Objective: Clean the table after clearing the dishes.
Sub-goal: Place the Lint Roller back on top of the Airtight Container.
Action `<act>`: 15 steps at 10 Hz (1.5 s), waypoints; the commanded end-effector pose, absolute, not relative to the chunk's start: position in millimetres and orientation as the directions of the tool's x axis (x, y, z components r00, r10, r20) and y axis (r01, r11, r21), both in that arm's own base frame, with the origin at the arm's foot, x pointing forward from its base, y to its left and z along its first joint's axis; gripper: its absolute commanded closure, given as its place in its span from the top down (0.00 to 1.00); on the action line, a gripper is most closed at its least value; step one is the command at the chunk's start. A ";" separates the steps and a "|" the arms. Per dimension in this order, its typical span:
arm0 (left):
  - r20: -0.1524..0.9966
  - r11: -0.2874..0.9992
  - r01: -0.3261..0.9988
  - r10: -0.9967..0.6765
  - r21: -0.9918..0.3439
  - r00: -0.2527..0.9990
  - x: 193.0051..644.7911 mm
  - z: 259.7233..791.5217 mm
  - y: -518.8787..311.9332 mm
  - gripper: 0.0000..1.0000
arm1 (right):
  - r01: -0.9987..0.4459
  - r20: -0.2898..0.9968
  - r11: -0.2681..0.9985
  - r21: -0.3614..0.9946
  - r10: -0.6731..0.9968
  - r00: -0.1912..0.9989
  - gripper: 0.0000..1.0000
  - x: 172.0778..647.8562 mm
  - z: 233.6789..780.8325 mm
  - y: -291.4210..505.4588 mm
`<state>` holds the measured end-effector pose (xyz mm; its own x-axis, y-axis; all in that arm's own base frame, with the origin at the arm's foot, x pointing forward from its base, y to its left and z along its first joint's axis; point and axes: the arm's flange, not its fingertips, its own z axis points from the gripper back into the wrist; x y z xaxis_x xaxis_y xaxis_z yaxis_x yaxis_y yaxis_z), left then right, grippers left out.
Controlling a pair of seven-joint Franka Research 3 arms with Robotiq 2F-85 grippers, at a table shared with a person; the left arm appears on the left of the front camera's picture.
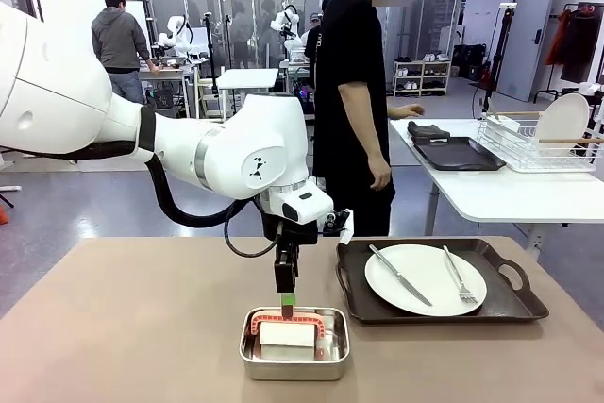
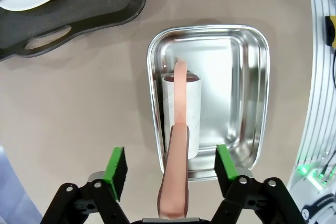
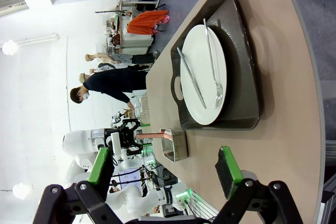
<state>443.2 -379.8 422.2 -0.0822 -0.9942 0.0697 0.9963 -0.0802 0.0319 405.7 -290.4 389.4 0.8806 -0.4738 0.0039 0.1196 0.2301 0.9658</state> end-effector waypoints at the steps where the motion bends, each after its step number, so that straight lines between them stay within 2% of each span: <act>1: 0.057 -0.080 0.996 -0.995 0.032 -0.081 434.2 439.8 -372.9 1.00 | 0.116 0.008 0.230 0.966 -0.476 0.879 1.00 403.9 392.4 -290.0; 5: 0.064 -0.069 0.997 -0.995 0.025 -0.071 425.2 473.1 -369.4 1.00 | 0.116 0.008 0.230 0.966 -0.476 0.879 1.00 403.9 392.4 -290.0; 15: 0.061 -0.074 0.996 -0.995 0.051 -0.077 428.1 471.3 -372.1 1.00 | 0.116 0.008 0.230 0.966 -0.476 0.879 1.00 403.9 392.4 -290.0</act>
